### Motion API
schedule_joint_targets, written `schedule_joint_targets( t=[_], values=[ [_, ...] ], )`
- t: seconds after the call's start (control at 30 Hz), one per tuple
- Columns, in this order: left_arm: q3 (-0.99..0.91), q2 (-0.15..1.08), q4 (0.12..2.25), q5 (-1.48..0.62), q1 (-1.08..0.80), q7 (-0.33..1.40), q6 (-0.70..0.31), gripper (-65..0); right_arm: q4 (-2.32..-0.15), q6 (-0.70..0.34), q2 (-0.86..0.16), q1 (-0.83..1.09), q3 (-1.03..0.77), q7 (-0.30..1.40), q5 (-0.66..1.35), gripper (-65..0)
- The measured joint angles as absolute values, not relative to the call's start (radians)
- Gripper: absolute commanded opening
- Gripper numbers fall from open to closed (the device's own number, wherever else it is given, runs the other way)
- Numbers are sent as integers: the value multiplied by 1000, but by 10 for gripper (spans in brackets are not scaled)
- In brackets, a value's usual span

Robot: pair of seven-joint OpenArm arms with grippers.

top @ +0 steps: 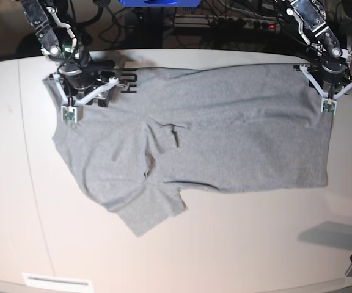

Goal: Fold the T-shirt properly
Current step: 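Release the edge and move both grippers to the shirt's hem corners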

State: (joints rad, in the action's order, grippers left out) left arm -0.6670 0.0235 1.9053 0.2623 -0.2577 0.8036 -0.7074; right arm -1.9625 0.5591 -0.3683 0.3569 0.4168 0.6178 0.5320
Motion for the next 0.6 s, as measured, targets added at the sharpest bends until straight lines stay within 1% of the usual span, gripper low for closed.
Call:
schedule_joint_targets(
  t=[0.13, 0.23, 0.3, 0.4, 0.47, 0.53, 0.6],
  values=[
    [-665, 23, 1945, 250, -252, 792, -708, -440, -1968, 559, -368, 352, 419, 627, 541, -427],
    [-669, 27, 1955, 260, -233, 803, -708, -440, -1968, 560, -368, 306, 419, 626, 540, -427],
    [-703, 25, 1955, 256, -184, 800, -709, -440, -1968, 558, -371, 255, 419, 627, 541, -427],
    [-756, 30, 1954, 262, -117, 804, -708, -440, -1969, 552, -414, 184, 420, 627, 546, -427],
    [-772, 40, 1940, 264, -70, 862, -707, -440, -1967, 555, -428, 123, 419, 628, 544, -427],
    [-762, 72, 1892, 311, -12, 912, -709, -440, -1964, 548, -432, 66, 419, 640, 546, -427],
    [-751, 94, 1825, 384, 67, 927, -705, -443, -1936, 504, -431, -1, 418, 685, 544, -427]
  ],
)
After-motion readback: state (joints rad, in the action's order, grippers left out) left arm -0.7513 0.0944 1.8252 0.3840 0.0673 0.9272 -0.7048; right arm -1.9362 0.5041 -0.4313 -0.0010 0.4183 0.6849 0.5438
